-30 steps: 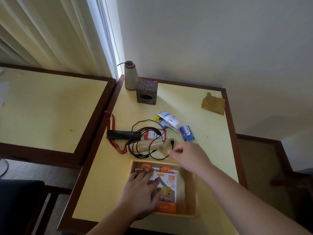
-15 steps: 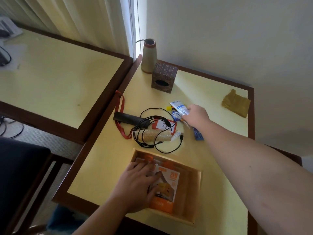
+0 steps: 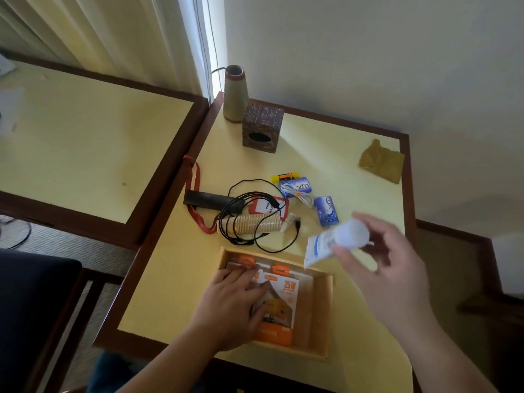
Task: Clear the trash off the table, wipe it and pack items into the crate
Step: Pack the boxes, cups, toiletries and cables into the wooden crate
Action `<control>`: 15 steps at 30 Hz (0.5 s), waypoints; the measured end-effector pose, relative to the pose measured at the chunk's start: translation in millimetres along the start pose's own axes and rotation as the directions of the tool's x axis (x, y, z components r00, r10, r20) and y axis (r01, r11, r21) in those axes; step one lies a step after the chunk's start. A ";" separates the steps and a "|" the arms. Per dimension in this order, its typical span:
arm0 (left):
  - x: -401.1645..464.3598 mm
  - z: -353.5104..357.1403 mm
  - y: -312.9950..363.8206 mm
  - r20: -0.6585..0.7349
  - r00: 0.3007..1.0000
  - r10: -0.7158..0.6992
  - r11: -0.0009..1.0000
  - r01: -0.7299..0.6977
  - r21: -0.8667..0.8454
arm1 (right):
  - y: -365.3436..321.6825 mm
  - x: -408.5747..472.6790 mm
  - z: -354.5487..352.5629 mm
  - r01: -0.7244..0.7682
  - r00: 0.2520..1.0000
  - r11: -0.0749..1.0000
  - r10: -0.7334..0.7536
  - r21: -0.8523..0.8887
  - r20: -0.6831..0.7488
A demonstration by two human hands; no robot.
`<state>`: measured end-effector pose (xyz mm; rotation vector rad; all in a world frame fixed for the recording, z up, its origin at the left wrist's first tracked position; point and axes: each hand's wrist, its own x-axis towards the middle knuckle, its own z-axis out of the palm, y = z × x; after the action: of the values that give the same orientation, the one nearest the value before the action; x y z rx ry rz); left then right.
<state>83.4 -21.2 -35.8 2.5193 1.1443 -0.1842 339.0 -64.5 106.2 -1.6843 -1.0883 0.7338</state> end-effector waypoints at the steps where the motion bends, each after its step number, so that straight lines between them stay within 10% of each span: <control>1: 0.4 0.2 0.0 -0.007 1.000 0.003 1.000 -0.003 0.006 | 0.8 -14.1 -2.7 0.035 0.996 0.999 -0.032 -0.040 0.080; 4: 1.9 1.1 0.7 -0.015 1.000 -0.001 1.000 0.001 0.008 | 19.3 -37.2 -4.9 0.255 0.925 0.929 -0.154 -0.267 0.347; 9: 2.0 4.6 -0.9 -0.006 1.000 0.009 1.000 -0.009 0.025 | 74.4 -47.5 1.8 0.750 0.590 0.477 -0.168 -0.459 0.790; 15: 1.7 5.2 -2.8 -0.008 1.000 0.023 0.997 -0.022 0.074 | 77.2 -46.0 17.3 0.756 0.513 0.474 -0.001 -0.451 0.858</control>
<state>82.6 -20.3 -41.8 2.5988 1.1316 -0.2138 330.3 -109.8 27.3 -1.6035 -2.7690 0.6407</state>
